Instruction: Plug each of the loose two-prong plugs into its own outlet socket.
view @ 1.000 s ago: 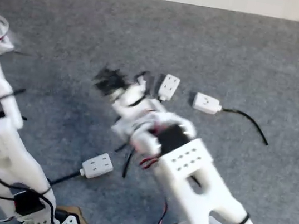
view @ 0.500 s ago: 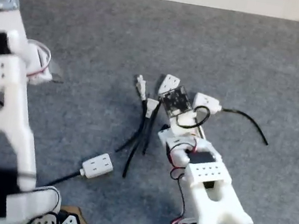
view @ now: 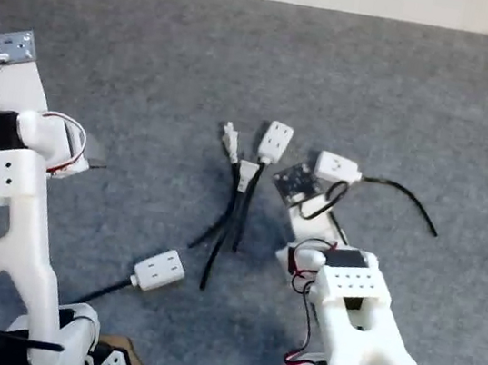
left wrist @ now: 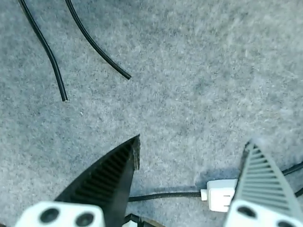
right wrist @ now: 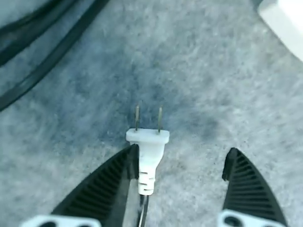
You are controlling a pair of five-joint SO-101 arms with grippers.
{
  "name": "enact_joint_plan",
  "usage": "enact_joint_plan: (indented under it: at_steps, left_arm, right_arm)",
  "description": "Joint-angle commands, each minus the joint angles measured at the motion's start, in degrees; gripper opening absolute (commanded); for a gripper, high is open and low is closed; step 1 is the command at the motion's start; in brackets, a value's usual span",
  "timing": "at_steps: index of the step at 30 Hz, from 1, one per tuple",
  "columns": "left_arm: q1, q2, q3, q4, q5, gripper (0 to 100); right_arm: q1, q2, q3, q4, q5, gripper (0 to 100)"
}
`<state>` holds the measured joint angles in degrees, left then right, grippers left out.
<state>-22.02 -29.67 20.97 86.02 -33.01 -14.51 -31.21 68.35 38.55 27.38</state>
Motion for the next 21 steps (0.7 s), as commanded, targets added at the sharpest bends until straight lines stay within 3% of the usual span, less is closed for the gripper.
enact_joint_plan:
  at_steps: [1, 11, 17, 21]
  left_arm:
    - [-0.7, -1.8, -0.2, -0.6, -0.4, 34]
    - [-0.5, -1.8, -0.1, -0.4, -0.4, 34]
    - [-0.7, -1.8, -0.1, -0.3, -0.4, 34]
    - [-0.7, -1.8, -0.1, -0.3, -0.4, 34]
  right_arm:
    - [0.8, 0.3, 0.3, 3.7, 1.3, 27.3]
    - [-4.8, 0.3, -0.1, 10.5, -3.5, 26.7]
    - [-4.7, 0.0, -0.2, 9.6, -3.3, 0.0]
    - [-3.9, -0.1, -0.2, 6.1, -3.3, 4.5]
